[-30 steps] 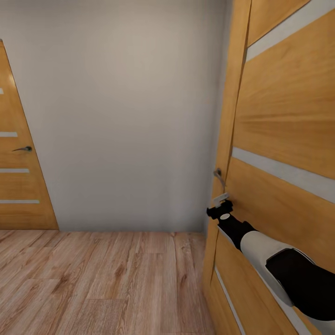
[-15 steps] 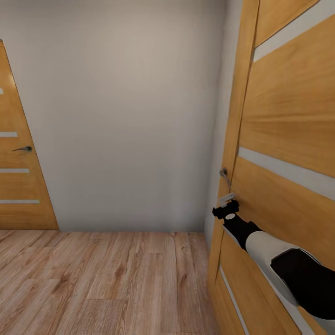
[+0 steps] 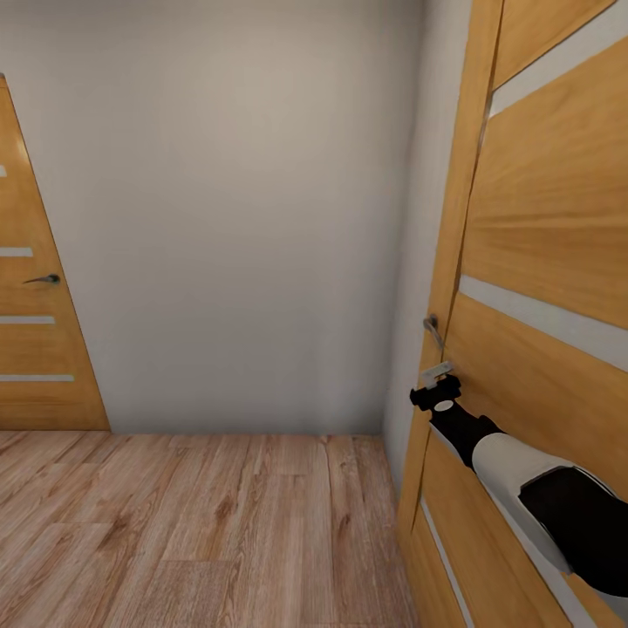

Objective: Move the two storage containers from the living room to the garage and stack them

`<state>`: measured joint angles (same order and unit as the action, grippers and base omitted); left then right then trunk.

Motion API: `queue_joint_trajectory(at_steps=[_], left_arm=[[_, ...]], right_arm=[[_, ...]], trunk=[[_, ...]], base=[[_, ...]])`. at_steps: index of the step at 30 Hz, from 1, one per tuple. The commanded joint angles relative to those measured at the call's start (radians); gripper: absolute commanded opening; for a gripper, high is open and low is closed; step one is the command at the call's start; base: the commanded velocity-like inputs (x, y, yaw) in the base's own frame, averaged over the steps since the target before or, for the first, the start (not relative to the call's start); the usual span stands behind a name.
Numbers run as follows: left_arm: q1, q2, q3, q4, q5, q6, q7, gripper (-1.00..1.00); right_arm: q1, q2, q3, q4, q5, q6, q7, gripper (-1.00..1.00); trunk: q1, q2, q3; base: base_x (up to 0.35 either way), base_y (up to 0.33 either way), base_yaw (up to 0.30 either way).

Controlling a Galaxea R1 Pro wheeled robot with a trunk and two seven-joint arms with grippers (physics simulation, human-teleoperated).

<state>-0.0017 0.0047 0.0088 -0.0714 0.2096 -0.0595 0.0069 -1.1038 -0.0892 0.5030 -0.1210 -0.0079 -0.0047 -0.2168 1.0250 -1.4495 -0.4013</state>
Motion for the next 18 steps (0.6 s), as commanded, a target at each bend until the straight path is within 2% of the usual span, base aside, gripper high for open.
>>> queue_joint_trajectory(at_steps=[1,8,13,18], left_arm=[[0.000,0.000,0.000,-0.001,0.005,-0.002,0.001,1.00],[0.000,0.000,0.000,-0.001,0.005,-0.002,0.001,1.00],[0.000,0.000,0.000,-0.001,0.005,-0.002,0.001,1.00],[0.000,0.000,0.000,-0.001,0.005,-0.002,0.001,1.00]], right_arm=[[-0.001,-0.005,-0.014,0.001,0.001,-0.001,-0.009,1.00],[-0.001,-0.009,-0.014,0.001,0.001,-0.003,-0.009,1.00],[-0.001,-0.030,-0.014,0.001,-0.001,-0.004,-0.009,1.00],[-0.001,-0.034,-0.014,-0.026,-0.001,0.004,-0.008,1.00]], trunk=[[0.000,0.000,-0.001],[0.000,0.000,-0.001],[0.000,0.000,-0.001],[0.000,0.000,-0.001]], base=[[0.000,0.000,0.000],[0.000,0.000,0.000],[0.000,0.000,0.000],[0.000,0.000,0.000]])
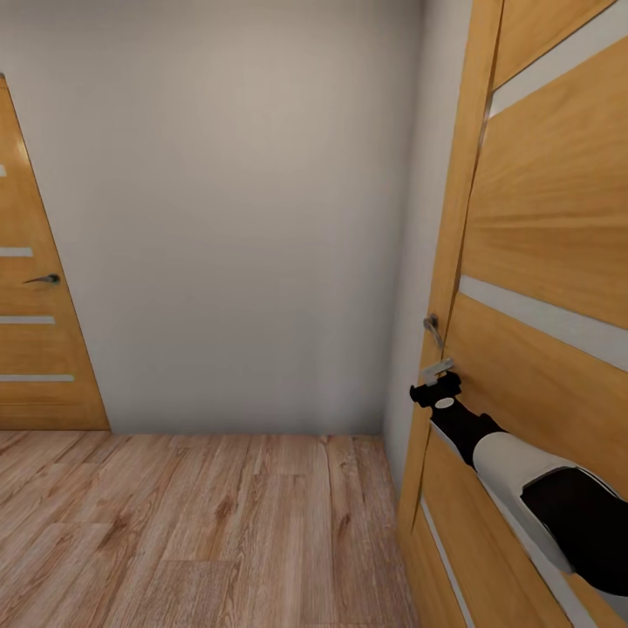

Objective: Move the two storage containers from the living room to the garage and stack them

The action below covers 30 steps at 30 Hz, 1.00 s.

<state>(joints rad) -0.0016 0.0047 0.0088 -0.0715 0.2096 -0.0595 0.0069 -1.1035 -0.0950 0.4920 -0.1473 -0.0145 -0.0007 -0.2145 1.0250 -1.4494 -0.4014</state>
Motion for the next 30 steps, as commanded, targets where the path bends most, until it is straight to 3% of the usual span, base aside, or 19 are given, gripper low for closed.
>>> queue_joint_trajectory(at_steps=[1,7,8,10,11,14,21,25,30], left_arm=[[0.000,0.000,0.000,-0.001,0.005,-0.002,0.001,1.00],[0.000,0.000,0.000,-0.001,0.005,-0.002,0.001,1.00],[0.000,0.000,0.000,-0.001,0.005,-0.002,0.001,1.00],[0.000,0.000,0.000,-0.001,0.005,-0.002,0.001,1.00],[0.000,0.000,0.000,-0.001,0.005,-0.002,0.001,1.00],[0.000,0.000,0.000,-0.001,0.005,-0.002,0.001,1.00],[0.000,0.000,0.000,-0.001,0.005,-0.002,0.001,1.00],[0.000,0.000,0.000,-0.001,0.005,-0.002,0.001,1.00],[0.000,0.001,0.000,-0.001,0.005,-0.002,0.001,1.00]], right_arm=[[-0.001,-0.027,-0.003,-0.004,0.005,0.001,-0.010,1.00],[-0.001,0.001,0.000,-0.027,0.005,0.020,-0.007,1.00],[-0.001,0.040,0.000,-0.031,0.006,0.029,-0.008,1.00],[-0.001,0.084,-0.001,-0.033,0.007,0.035,-0.009,1.00],[-0.001,0.124,-0.003,-0.034,0.007,0.038,-0.009,1.00],[-0.001,0.164,-0.003,-0.035,0.004,0.041,-0.008,1.00],[-0.001,0.182,-0.005,-0.017,-0.005,0.047,0.003,1.00],[-0.004,0.183,-0.007,0.110,-0.008,0.047,0.006,1.00],[0.023,0.170,-0.011,0.169,-0.034,0.046,0.009,1.00]], trunk=[[0.000,-0.001,-0.001],[0.000,-0.001,-0.001],[0.000,-0.001,-0.001],[0.000,-0.001,-0.001],[0.000,-0.001,-0.001],[0.000,-0.001,-0.001],[0.000,-0.001,-0.001],[0.000,-0.001,-0.001],[0.000,-0.001,-0.001]], base=[[0.000,0.000,0.000],[0.000,0.000,0.000],[0.000,0.000,0.000],[0.000,0.000,0.000],[0.000,0.000,0.000],[0.000,0.000,0.000],[0.000,0.000,0.000],[0.000,0.000,0.000],[0.000,0.000,0.000]])
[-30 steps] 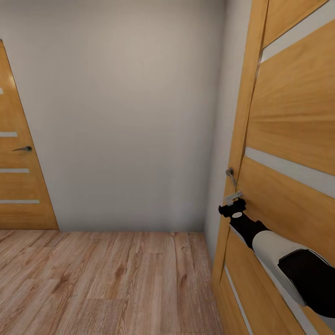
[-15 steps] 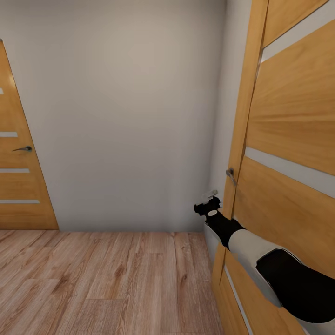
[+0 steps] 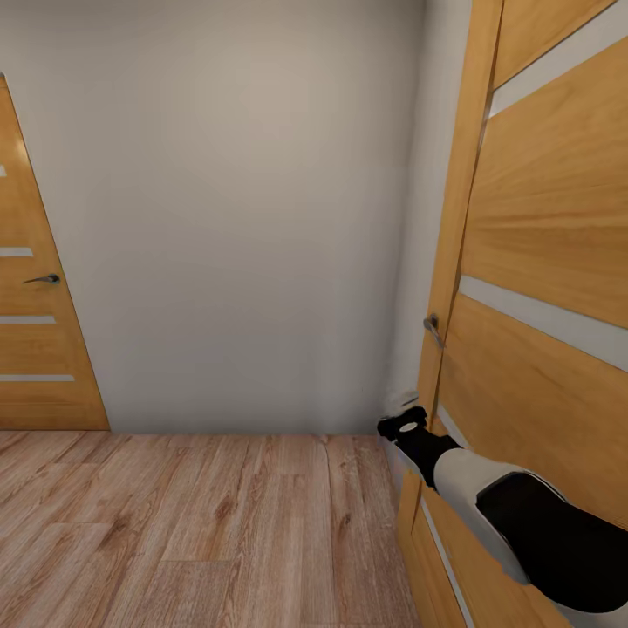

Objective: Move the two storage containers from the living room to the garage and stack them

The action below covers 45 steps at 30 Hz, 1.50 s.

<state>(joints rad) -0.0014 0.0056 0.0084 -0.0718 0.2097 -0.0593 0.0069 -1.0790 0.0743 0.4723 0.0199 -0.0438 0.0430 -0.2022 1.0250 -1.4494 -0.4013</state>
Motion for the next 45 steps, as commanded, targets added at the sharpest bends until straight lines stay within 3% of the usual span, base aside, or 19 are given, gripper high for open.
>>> queue_joint_trajectory(at_steps=[1,4,7,12,19,24,33,41,45], left_arm=[[0.000,0.000,0.000,0.000,0.005,-0.002,0.001,1.00],[0.000,0.000,0.000,0.000,0.005,-0.002,0.001,1.00],[0.000,0.000,0.001,0.000,0.005,-0.002,0.002,1.00],[0.000,0.000,0.001,0.000,0.005,-0.002,0.002,1.00],[0.000,-0.001,0.000,0.000,0.005,-0.002,0.001,1.00],[0.000,-0.001,0.000,0.000,0.005,-0.002,0.001,1.00],[0.000,-0.001,0.000,0.000,0.005,-0.002,0.001,1.00],[0.000,-0.001,0.001,0.000,0.005,-0.002,0.001,1.00],[0.000,-0.001,0.001,0.000,0.005,-0.002,0.001,1.00]], right_arm=[[0.047,-0.007,0.008,0.008,-0.010,-0.001,-0.001,1.00],[0.185,-0.026,0.008,0.012,-0.013,-0.010,0.002,1.00],[0.272,-0.028,0.009,0.012,-0.013,-0.015,0.002,1.00],[0.311,-0.024,0.009,0.013,-0.014,-0.029,0.010,1.00],[0.348,-0.024,0.008,0.014,-0.014,-0.054,0.075,1.00],[0.449,-0.025,0.008,0.013,-0.014,-0.098,0.134,1.00],[0.559,-0.026,0.007,0.014,-0.017,-0.111,0.146,1.00],[0.687,-0.032,0.006,0.014,-0.020,-0.109,0.147,1.00],[0.780,-0.039,0.007,0.014,-0.019,-0.115,0.147,1.00]], trunk=[[0.000,-0.001,-0.001],[0.000,-0.001,-0.001],[0.000,-0.001,-0.001],[0.000,-0.001,-0.001],[0.000,-0.001,-0.001],[0.000,-0.001,-0.001],[0.000,-0.001,-0.001],[0.000,-0.001,-0.001],[0.000,-0.001,-0.001]], base=[[0.000,0.000,0.000],[0.000,0.000,0.000],[0.000,0.000,0.000],[0.000,0.000,0.000],[0.000,0.000,0.000],[0.000,0.000,0.000],[0.000,0.000,0.000],[0.000,0.000,0.000],[0.000,0.000,0.000]])
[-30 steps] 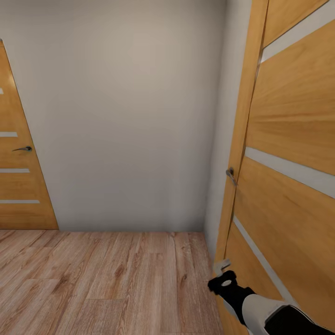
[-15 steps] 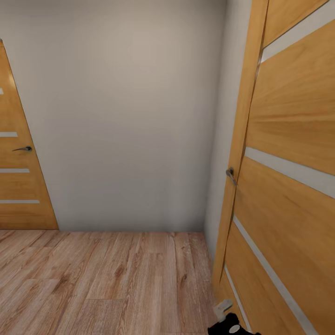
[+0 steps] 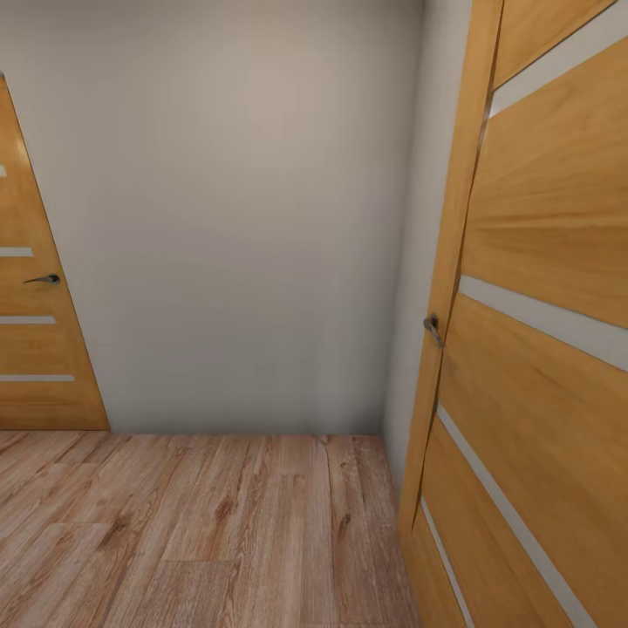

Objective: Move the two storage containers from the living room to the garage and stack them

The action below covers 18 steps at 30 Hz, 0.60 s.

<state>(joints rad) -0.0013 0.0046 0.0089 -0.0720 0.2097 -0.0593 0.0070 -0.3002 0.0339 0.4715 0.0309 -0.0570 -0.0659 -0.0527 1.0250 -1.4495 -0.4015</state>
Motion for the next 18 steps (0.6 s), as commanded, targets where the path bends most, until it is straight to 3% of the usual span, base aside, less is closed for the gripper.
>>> queue_joint_trajectory(at_steps=[1,7,15,18], left_arm=[[0.000,0.000,0.000,0.000,0.005,-0.002,0.001,1.00],[0.000,0.000,0.000,0.000,0.005,-0.002,0.001,1.00],[0.000,0.001,0.000,0.000,0.006,-0.002,0.001,1.00],[0.000,0.000,0.000,0.000,0.006,-0.002,0.001,1.00]], right_arm=[[0.036,0.000,0.008,0.003,-0.005,-0.012,-0.003,1.00],[0.083,-0.003,0.009,0.004,-0.002,-0.015,-0.003,1.00],[0.145,-0.043,0.010,0.004,-0.005,-0.027,0.010,1.00],[0.157,-0.050,0.010,0.004,-0.006,-0.028,0.049,1.00]], trunk=[[0.000,-0.001,-0.001],[0.000,-0.001,-0.001],[0.000,-0.001,-0.001],[0.000,-0.001,-0.001]], base=[[0.000,0.000,0.000],[0.000,0.000,0.000],[0.000,0.000,0.000],[0.000,0.000,0.000]])
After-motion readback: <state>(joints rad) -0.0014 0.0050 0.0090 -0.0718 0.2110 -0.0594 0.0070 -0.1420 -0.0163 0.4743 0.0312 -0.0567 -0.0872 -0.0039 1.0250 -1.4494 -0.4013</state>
